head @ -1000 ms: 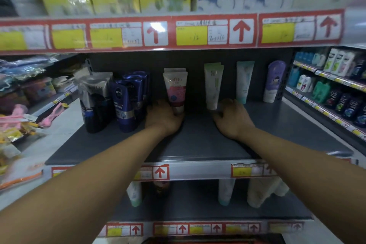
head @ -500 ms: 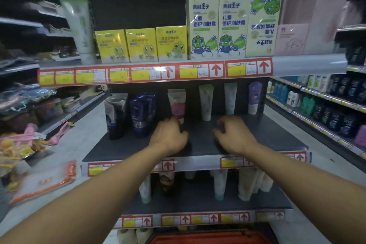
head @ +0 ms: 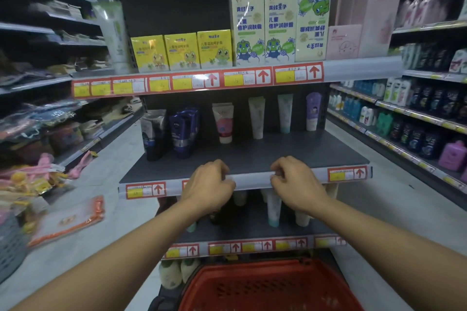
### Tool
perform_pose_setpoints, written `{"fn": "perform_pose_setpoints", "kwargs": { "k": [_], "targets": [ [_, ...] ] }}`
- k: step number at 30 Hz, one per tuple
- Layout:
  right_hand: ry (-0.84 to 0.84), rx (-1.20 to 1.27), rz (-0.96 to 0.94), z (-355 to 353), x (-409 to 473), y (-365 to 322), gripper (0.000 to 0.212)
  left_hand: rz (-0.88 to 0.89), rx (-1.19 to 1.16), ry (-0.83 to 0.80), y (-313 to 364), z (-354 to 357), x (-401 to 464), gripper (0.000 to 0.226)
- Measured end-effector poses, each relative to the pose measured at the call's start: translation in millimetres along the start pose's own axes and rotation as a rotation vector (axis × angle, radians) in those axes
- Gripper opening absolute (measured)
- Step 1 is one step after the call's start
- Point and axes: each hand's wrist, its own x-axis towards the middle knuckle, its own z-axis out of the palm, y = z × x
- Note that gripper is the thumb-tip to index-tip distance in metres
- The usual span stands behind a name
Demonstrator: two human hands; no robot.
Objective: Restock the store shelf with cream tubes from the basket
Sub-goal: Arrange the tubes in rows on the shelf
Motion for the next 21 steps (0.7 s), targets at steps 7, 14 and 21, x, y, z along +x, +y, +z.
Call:
{"fn": "perform_pose_setpoints", "kwargs": {
  "k": [7, 14, 21],
  "targets": [
    [-0.086, -0.006, -0.001, 38, -54, 21, 0.010, -0.015, -0.068, -0.008, -21, 45, -42, 0.021],
    [-0.276, -0.077, 0.065, 90, -109, 58, 0.009, -0.118, -0.126, -0.133, -49, 104, -73, 0.014],
    [-0.516, -0.061, 0.207, 147, -158, 106, 0.015, -0.264, -0.136, -0.275, -82, 172, -98, 0.011]
  ]
}}
